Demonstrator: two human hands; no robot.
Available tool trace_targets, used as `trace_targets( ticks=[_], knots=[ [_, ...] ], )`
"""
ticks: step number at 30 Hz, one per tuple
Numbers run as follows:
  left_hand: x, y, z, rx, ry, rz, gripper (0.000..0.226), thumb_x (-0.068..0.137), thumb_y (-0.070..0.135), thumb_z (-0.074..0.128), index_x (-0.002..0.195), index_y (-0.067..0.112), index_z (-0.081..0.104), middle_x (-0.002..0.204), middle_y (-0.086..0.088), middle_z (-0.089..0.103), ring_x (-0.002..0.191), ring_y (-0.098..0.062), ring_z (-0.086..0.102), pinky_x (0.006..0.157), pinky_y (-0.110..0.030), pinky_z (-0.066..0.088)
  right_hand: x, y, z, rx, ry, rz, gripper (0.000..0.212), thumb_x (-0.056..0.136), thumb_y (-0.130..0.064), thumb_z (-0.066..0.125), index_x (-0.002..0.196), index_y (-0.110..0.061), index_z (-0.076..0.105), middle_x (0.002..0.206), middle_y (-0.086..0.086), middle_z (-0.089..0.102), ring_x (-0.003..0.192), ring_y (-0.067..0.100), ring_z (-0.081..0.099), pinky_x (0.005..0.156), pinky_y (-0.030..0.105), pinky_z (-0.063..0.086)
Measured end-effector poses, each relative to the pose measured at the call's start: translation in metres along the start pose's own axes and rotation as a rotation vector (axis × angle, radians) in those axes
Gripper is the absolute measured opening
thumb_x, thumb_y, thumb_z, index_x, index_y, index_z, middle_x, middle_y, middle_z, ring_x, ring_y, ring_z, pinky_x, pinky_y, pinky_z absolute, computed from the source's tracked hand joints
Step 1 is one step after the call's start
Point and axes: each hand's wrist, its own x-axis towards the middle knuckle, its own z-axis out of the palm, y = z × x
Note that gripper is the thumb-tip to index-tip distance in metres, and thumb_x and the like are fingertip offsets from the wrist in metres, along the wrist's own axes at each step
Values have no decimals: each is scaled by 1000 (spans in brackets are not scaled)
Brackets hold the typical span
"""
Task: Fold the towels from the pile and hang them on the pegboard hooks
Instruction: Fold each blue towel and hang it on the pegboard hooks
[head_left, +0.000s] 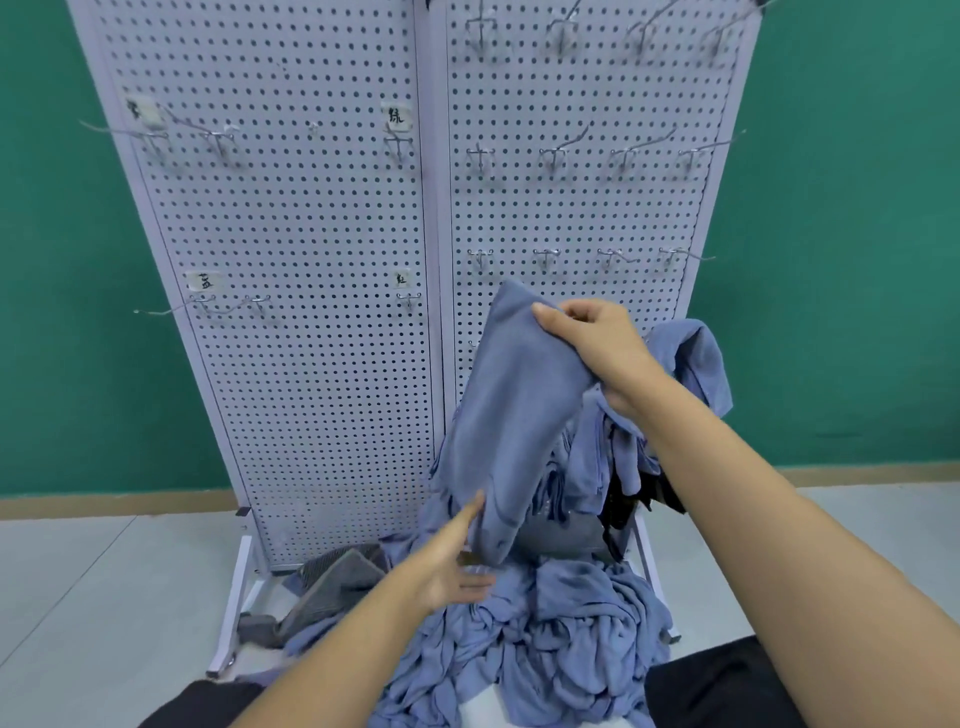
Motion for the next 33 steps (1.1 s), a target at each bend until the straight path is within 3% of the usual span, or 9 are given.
trace_targets(
  ticks=[6, 11, 15, 20, 23, 25, 27, 30, 33],
  knots=[
    [4, -5, 7, -747, -190, 258, 40, 92, 33, 56, 124, 9, 60, 117, -17, 66, 95, -33, 67, 97, -45, 47, -6, 4, -46, 311, 153, 113, 26, 89, -29, 67, 85, -5, 62, 80, 13, 64, 73, 21, 59, 67, 29, 48],
    [1, 24, -23, -591, 66, 411, 59, 80, 13, 69, 134, 10, 47, 120, -16, 63, 101, -33, 64, 71, -42, 58, -19, 66, -89, 151, 315, 225, 22, 88, -26, 67, 96, -6, 67, 94, 9, 65, 87, 23, 61, 72, 32, 49],
    [-13, 47, -43, -230, 198, 545, 39, 91, 4, 58, 122, 27, 54, 108, -17, 64, 87, -28, 65, 63, -37, 57, -27, 105, -104, -112, 277, 208, 38, 90, -14, 65, 126, -16, 53, 121, 2, 53, 103, 20, 54, 84, 32, 45],
    [-26, 67, -52, 211, 206, 593, 29, 88, 6, 64, 110, 24, 68, 120, -4, 63, 106, -20, 59, 81, -34, 53, -34, 109, -102, -247, -42, 209, 25, 88, -16, 67, 113, -21, 65, 107, -3, 64, 93, 8, 56, 72, 16, 45],
    [-26, 70, -57, 509, 236, 571, 53, 77, 0, 74, 125, 18, 60, 120, 1, 59, 111, -17, 56, 86, -28, 51, -27, 109, -103, -544, -173, 175, 48, 74, -19, 81, 118, -22, 61, 109, -6, 60, 105, 13, 55, 88, 27, 46],
    [-21, 70, -60, 691, 293, 559, 35, 81, -1, 71, 113, 12, 66, 106, -2, 61, 97, -16, 58, 83, -29, 52, -21, 113, -104, -742, -179, 98, 42, 71, -19, 82, 109, -20, 63, 101, -6, 62, 100, 17, 58, 84, 28, 45],
    [-18, 69, -62, 714, 344, 548, 4, 87, 4, 65, 88, 4, 69, 84, -6, 61, 76, -18, 55, 75, -35, 52, -18, 111, -106, -767, -147, 88, 26, 73, -21, 81, 92, -19, 63, 84, -8, 61, 86, 17, 57, 69, 25, 41],
    [-13, 74, -67, 530, 331, 494, 21, 89, 15, 65, 88, -6, 64, 82, -12, 64, 78, -22, 56, 77, -38, 49, -13, 106, -111, -654, -78, 138, 27, 76, -27, 79, 74, -7, 61, 69, 2, 56, 66, 17, 50, 56, 24, 36],
    [-12, 79, -63, 122, 194, 419, 26, 88, 15, 65, 101, -8, 63, 98, -16, 70, 88, -25, 63, 80, -34, 51, -10, 97, -119, -250, -82, 263, 31, 81, -27, 75, 96, -1, 66, 90, 7, 69, 81, 23, 64, 71, 32, 52]
  ],
)
